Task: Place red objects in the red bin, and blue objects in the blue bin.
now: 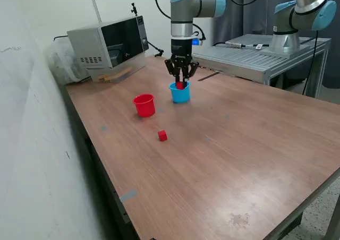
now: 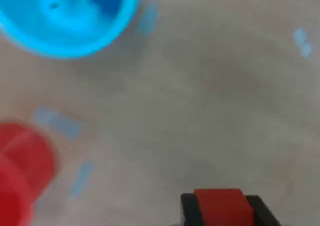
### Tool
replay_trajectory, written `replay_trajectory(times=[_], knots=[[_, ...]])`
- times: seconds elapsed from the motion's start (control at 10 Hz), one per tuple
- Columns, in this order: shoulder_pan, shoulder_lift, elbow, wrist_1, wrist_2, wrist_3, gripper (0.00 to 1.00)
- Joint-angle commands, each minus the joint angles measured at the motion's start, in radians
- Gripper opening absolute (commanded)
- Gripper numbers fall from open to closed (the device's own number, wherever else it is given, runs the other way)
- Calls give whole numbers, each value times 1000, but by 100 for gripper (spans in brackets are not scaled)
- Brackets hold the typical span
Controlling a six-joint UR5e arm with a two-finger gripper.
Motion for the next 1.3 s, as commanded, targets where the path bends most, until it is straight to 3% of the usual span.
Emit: replay_trajectory(times=[0.0, 0.3, 1.0, 1.1, 1.2], knots=[[-51, 69, -233, 127, -24, 80, 0], [-128, 173, -325, 128, -27, 80, 0], [-133, 289, -417, 128, -35, 97, 0], [-137, 301, -424, 127, -66, 97, 0], [-143, 304, -424, 127, -74, 99, 0]])
